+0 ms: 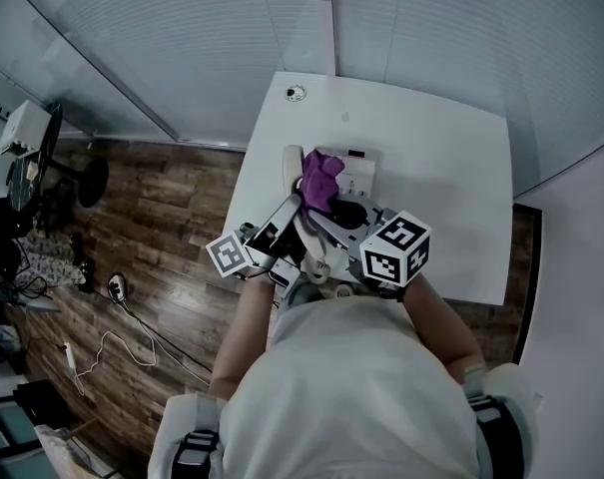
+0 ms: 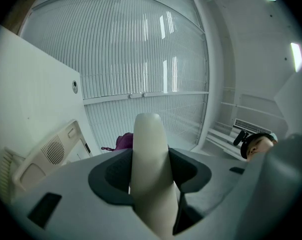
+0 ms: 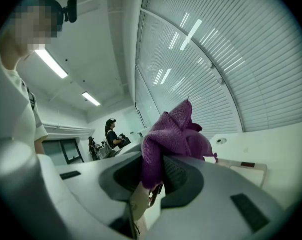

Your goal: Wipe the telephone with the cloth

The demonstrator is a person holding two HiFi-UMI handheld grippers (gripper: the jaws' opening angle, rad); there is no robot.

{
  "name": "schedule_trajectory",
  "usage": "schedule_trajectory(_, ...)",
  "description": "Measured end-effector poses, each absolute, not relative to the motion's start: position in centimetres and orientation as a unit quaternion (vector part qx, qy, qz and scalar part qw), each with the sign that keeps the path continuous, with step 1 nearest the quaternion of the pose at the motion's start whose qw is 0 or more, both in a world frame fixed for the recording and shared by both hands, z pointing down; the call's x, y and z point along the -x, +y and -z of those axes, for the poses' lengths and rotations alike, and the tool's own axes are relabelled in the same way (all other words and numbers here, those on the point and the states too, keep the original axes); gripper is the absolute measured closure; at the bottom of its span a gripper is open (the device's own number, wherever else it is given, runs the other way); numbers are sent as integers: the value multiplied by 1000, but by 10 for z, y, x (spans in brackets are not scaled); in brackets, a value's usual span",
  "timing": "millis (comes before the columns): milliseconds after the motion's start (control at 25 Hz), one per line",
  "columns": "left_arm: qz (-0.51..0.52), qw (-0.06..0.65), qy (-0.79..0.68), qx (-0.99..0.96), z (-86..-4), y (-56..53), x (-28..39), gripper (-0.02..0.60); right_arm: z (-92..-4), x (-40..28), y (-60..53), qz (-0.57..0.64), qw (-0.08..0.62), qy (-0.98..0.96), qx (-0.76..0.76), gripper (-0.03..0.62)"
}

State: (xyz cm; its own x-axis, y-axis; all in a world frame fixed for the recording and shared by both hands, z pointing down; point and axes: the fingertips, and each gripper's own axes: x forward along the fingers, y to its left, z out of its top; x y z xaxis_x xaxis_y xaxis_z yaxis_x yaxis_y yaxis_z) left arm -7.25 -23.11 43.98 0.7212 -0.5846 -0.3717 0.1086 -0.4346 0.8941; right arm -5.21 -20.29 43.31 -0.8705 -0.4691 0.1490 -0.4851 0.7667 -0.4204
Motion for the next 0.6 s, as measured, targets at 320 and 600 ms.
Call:
schedule_trajectory(320, 350, 504, -161, -773, -434, -240, 78, 354, -440, 55, -193, -230, 48, -947, -219, 496)
schedule_trajectory(600, 340, 496, -172, -781, -437, -245, 78, 354, -441, 54, -191, -229, 48, -948, -214, 496)
